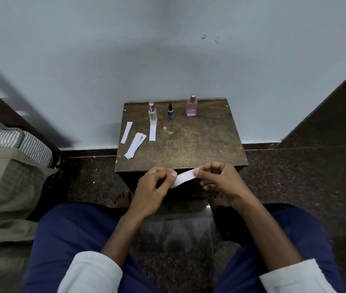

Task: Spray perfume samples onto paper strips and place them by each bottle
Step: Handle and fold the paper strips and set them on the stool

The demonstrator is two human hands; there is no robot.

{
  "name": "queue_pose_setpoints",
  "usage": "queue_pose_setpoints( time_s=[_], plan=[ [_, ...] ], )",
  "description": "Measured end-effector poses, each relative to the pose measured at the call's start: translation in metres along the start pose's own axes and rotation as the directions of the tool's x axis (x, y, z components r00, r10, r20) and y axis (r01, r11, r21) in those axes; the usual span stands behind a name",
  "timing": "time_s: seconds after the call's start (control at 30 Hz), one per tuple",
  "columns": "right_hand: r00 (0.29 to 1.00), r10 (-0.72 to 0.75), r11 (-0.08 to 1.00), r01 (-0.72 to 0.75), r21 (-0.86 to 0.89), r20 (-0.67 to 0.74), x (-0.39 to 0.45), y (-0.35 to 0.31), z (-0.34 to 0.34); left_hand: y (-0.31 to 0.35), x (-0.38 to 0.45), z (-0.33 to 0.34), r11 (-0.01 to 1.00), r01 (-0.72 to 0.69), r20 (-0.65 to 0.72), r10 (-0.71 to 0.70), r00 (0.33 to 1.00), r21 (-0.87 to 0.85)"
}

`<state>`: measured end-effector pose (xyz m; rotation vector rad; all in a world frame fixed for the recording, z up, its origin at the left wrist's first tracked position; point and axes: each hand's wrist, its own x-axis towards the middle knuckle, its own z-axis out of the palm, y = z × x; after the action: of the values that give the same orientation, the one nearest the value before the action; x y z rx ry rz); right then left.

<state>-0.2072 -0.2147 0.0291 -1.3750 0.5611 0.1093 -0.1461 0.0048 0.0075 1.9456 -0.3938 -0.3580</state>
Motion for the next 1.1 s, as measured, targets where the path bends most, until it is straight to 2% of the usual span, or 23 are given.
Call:
queue_pose_setpoints(
  time_s=[0.4,0.7,0.8,0.87,0.9,0.93,0.97,1.0,1.03,1.07,1.1],
  plan=[
    [0.999,-0.007,1.000,0.008,0.028,-0.046,0.003,-0.005,-0.013,0.001,0.001,-0.008,0.992,0.127,0.070,-0.127,0.989,0.002],
    [1.000,-0.010,0.999,0.011,0.037,-0.013,0.003,-0.008,-0.016,0.002,-0.001,-0.011,0.994,0.107,-0.006,-0.107,0.994,0.018],
    [0.997,-0.077,0.997,0.077,-0.020,0.028,-0.003,-0.013,-0.017,0.003,0.000,-0.013,0.996,0.089,-0.032,-0.089,0.996,0.009],
    [0.978,-0.206,0.967,0.208,-0.145,0.027,-0.007,-0.018,-0.015,0.001,0.001,-0.015,0.997,0.073,-0.061,-0.070,0.996,0.040],
    [0.953,-0.302,0.929,0.293,-0.224,-0.002,-0.009,-0.021,-0.015,0.000,0.001,-0.016,0.996,0.062,-0.081,-0.056,0.995,0.067],
    [0.898,-0.434,0.859,0.389,-0.333,-0.069,-0.012,-0.024,-0.016,-0.002,0.001,-0.017,0.994,0.058,-0.105,-0.049,0.993,0.088],
    [0.789,-0.595,0.749,0.474,-0.464,-0.155,-0.016,-0.027,-0.016,-0.003,0.001,-0.018,0.993,0.067,-0.131,-0.054,0.990,0.096],
    [0.621,-0.750,0.612,0.519,-0.597,-0.228,-0.020,-0.029,-0.017,-0.004,0.002,-0.019,0.992,0.086,-0.160,-0.070,0.985,0.091],
    [0.435,-0.865,0.468,0.523,-0.712,-0.249,-0.024,-0.030,-0.017,-0.005,0.002,-0.020,0.991,0.106,-0.188,-0.089,0.978,0.082],
    [0.291,-0.935,0.326,0.495,-0.805,-0.200,-0.026,-0.028,-0.015,-0.006,0.003,-0.020,0.989,0.125,-0.218,-0.106,0.970,0.075],
    [0.259,-0.962,0.210,0.476,-0.854,-0.092,-0.027,-0.023,-0.010,-0.007,0.003,-0.021,0.987,0.142,-0.246,-0.120,0.962,0.073]
  ],
)
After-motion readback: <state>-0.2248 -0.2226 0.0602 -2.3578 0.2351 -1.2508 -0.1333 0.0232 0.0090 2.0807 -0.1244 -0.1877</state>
